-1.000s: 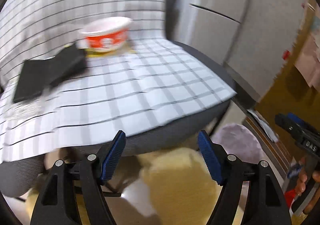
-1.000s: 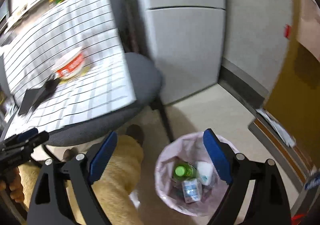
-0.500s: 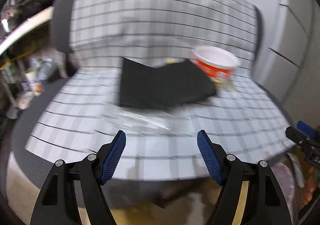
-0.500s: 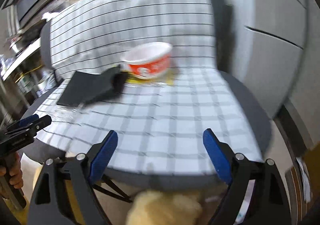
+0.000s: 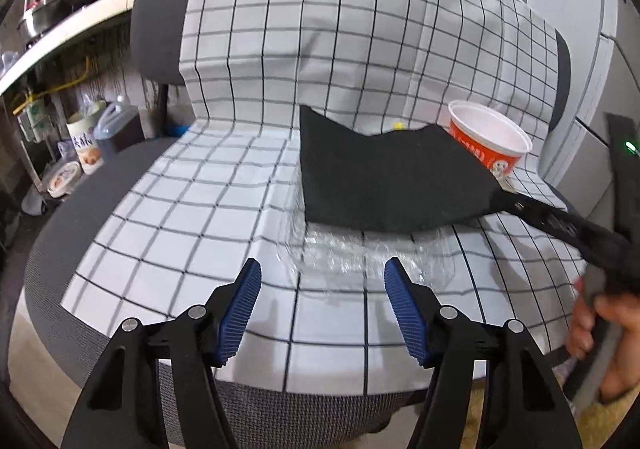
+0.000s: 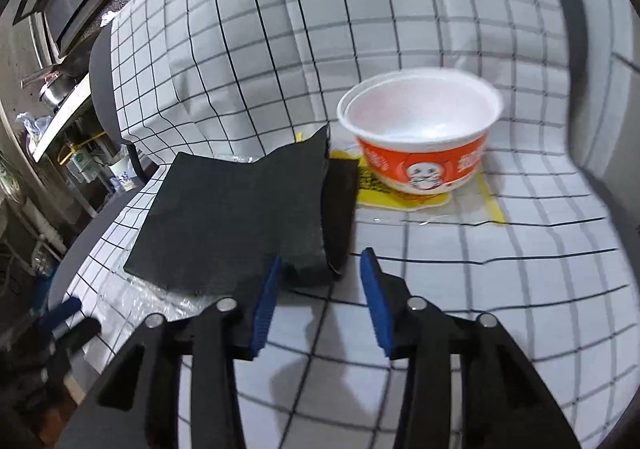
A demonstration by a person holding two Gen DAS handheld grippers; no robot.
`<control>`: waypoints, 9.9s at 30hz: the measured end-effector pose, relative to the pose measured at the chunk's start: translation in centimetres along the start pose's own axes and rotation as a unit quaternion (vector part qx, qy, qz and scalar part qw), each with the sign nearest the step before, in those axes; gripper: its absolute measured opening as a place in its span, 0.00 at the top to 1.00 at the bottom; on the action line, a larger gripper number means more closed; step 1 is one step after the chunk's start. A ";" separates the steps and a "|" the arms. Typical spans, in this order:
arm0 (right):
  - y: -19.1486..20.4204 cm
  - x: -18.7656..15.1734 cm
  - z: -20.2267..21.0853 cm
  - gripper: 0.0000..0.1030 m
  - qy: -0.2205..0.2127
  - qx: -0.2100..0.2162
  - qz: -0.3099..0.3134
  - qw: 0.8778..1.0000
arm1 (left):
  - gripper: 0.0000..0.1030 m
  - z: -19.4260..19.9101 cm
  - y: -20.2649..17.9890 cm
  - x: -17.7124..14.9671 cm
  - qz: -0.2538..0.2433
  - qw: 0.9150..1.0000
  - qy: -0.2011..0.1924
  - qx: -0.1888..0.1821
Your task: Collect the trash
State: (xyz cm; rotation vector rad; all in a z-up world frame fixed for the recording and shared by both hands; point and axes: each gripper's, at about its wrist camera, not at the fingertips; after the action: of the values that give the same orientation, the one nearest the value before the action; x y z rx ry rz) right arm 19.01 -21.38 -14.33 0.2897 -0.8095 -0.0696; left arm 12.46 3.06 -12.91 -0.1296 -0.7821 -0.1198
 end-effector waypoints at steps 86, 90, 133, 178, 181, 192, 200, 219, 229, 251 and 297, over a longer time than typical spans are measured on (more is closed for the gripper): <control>-5.2 -0.1 7.5 0.58 -0.073 -0.077 0.031 0.994 | 0.98 4.7 -3.9 6.2 0.019 0.989 -0.133 -0.061; -5.6 1.8 5.8 0.57 -0.078 -0.088 0.019 0.993 | 0.98 3.1 -3.5 7.3 0.022 0.990 -0.125 -0.055; -14.9 -11.5 28.5 0.95 -0.168 -0.176 -0.136 0.960 | 0.99 11.1 -20.3 -0.6 -0.111 0.939 -0.115 -0.305; -28.3 -24.5 35.9 0.72 -0.146 -0.349 -0.279 0.883 | 0.52 2.7 -42.2 -13.4 -0.325 0.866 0.078 -0.373; -28.2 -24.2 34.4 0.72 -0.131 -0.335 -0.276 0.891 | 0.52 2.6 -40.7 -12.9 -0.318 0.877 0.068 -0.354; -23.1 -21.1 30.1 0.66 -0.103 -0.276 -0.214 0.931 | 0.51 4.2 -32.9 -9.4 -0.265 0.922 0.022 -0.280; -17.8 -17.8 26.6 0.64 -0.087 -0.206 -0.147 0.964 | 0.46 4.6 -25.3 -7.2 -0.196 0.953 0.014 -0.232; -9.0 -5.6 12.7 0.47 -0.042 -0.109 -0.002 0.993 | 0.42 2.1 -9.5 -0.3 -0.065 0.994 -0.027 -0.084; -11.7 1.4 1.2 0.56 0.014 -0.095 -0.034 0.995 | 0.42 -1.6 -6.7 3.3 -0.050 0.997 -0.031 -0.040; -14.2 4.0 0.5 0.40 0.020 -0.062 -0.123 0.990 | 0.42 -1.2 -6.2 3.3 -0.043 0.998 -0.036 -0.026; -3.3 -3.3 1.9 0.82 0.084 -0.008 0.039 0.996 | 0.42 1.7 -7.0 -3.8 -0.130 0.989 0.017 -0.064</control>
State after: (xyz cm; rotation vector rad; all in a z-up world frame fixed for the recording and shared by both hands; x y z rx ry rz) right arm 15.46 -24.44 -16.35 0.2456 -0.6521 0.0225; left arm 7.51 -3.39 -13.88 -0.1457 -0.7541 -0.4196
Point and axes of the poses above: each gripper's, at about its wrist camera, not at the fingertips, and z roughly against the way its jaws point, y to its left, x to its top, and after that the axes turned 3 degrees about -z, right-handed
